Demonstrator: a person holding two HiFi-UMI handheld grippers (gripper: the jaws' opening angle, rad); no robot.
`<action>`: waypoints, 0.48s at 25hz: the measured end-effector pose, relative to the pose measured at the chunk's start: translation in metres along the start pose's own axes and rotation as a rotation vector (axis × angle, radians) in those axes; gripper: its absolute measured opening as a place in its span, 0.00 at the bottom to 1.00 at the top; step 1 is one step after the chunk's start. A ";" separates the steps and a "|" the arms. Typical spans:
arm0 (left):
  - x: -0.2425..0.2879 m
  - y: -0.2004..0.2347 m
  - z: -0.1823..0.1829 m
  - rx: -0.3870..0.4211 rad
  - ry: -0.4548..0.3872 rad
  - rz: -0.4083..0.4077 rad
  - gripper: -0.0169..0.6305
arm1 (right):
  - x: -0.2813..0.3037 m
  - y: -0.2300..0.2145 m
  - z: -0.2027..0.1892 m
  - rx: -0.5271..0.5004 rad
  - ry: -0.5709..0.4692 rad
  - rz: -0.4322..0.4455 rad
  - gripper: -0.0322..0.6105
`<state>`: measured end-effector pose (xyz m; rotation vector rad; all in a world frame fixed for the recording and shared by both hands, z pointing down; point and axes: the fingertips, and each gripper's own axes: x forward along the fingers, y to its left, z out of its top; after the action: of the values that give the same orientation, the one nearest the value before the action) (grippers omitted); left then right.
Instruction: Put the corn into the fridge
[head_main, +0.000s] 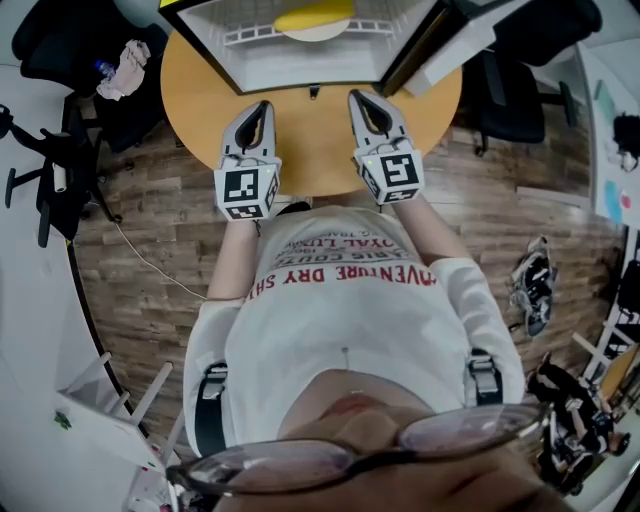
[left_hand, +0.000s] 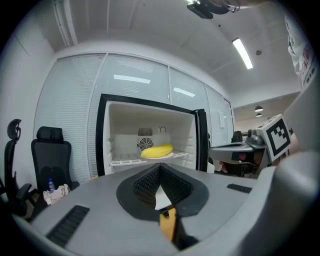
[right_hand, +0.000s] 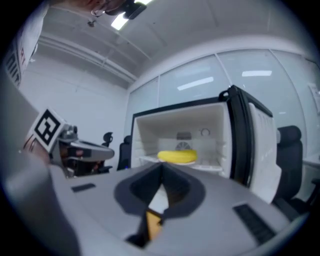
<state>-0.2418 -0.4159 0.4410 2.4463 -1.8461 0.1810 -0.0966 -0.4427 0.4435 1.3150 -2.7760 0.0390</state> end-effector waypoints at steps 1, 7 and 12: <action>-0.001 0.000 0.000 0.002 -0.002 0.003 0.07 | -0.001 0.000 -0.002 -0.003 0.004 0.002 0.10; -0.004 -0.001 0.006 0.009 -0.017 0.008 0.07 | 0.000 0.002 -0.005 0.026 0.046 0.021 0.09; -0.005 -0.005 0.008 0.009 -0.022 -0.002 0.07 | 0.001 0.008 -0.003 0.031 0.052 0.033 0.09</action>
<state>-0.2384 -0.4104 0.4323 2.4654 -1.8560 0.1635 -0.1031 -0.4378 0.4463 1.2567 -2.7641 0.1172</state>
